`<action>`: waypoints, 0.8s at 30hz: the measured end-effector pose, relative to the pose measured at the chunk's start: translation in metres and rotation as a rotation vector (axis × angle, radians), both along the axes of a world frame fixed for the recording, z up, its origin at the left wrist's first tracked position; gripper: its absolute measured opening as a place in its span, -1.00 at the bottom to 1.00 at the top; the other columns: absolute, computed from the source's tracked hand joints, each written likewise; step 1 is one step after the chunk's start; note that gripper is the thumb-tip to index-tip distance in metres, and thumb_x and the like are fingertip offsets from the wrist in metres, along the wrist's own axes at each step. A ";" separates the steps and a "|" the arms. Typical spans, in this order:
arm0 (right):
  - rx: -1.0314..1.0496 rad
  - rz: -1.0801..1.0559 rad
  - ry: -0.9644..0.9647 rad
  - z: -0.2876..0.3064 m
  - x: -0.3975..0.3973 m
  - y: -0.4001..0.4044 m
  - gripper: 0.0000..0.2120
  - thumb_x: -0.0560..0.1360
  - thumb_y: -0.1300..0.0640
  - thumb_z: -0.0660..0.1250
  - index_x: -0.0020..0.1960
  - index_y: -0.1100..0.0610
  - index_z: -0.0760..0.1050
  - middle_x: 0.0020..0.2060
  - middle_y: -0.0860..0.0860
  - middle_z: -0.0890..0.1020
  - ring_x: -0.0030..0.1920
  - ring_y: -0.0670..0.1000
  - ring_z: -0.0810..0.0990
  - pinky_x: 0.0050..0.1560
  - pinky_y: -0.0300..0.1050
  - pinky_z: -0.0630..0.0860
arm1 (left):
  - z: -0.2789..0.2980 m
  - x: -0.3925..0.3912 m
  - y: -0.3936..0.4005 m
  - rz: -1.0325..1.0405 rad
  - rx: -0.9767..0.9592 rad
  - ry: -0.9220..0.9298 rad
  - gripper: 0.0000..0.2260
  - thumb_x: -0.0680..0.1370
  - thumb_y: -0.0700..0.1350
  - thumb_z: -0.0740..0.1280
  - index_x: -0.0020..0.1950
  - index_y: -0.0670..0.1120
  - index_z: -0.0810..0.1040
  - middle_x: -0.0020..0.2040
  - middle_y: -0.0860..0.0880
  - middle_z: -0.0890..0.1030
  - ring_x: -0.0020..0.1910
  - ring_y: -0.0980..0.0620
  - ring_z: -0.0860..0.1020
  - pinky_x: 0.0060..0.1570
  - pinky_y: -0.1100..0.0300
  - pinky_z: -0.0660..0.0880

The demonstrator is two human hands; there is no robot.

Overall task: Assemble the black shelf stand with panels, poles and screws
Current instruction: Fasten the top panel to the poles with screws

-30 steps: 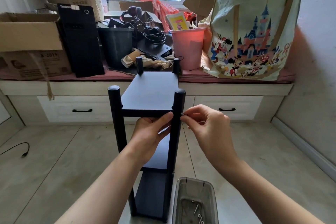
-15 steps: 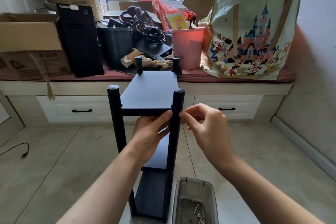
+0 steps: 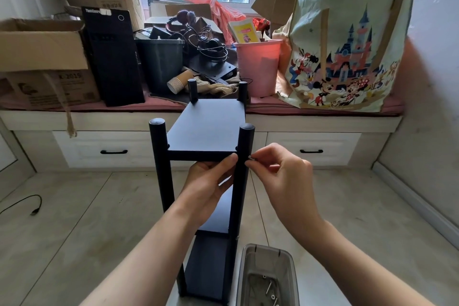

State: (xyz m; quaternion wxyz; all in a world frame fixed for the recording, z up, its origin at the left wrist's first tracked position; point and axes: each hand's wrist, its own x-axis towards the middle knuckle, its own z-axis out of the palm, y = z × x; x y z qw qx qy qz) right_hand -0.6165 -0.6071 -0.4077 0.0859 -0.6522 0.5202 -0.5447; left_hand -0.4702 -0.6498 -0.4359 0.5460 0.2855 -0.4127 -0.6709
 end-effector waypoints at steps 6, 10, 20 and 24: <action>0.129 0.051 -0.131 0.006 0.000 0.000 -0.89 0.45 0.08 0.51 -0.17 0.08 0.62 -0.34 -0.08 0.68 -0.26 -0.13 0.66 -0.19 -0.26 0.57 | 0.003 0.001 0.003 -0.006 -0.049 -0.030 -0.74 0.46 -0.14 0.39 0.11 -0.19 0.65 0.10 -0.17 0.71 0.15 -0.11 0.67 0.20 0.05 0.54; 0.122 0.020 -0.088 0.007 0.002 -0.001 -0.85 0.44 0.05 0.51 -0.18 0.10 0.60 -0.36 -0.08 0.66 -0.28 -0.14 0.64 -0.23 -0.29 0.53 | 0.002 -0.001 0.003 0.025 -0.024 -0.019 -0.73 0.45 -0.13 0.41 0.12 -0.18 0.65 0.12 -0.17 0.70 0.17 -0.13 0.66 0.24 0.00 0.53; 0.287 0.144 -0.283 0.011 -0.007 0.001 -0.95 0.52 0.25 0.42 -0.10 0.13 0.61 -0.28 -0.02 0.73 -0.22 -0.09 0.70 -0.11 -0.19 0.60 | 0.003 -0.002 0.003 0.023 -0.021 -0.029 -0.77 0.45 -0.11 0.40 0.07 -0.14 0.68 0.09 -0.15 0.71 0.15 -0.11 0.66 0.26 0.00 0.51; 0.342 0.207 -0.330 0.014 -0.009 0.001 -0.96 0.53 0.24 0.41 -0.10 0.17 0.60 -0.27 0.02 0.73 -0.19 0.02 0.71 -0.10 -0.14 0.63 | 0.004 -0.002 0.005 0.020 -0.027 -0.038 -0.75 0.46 -0.11 0.39 0.10 -0.16 0.66 0.11 -0.16 0.70 0.17 -0.12 0.65 0.28 -0.01 0.51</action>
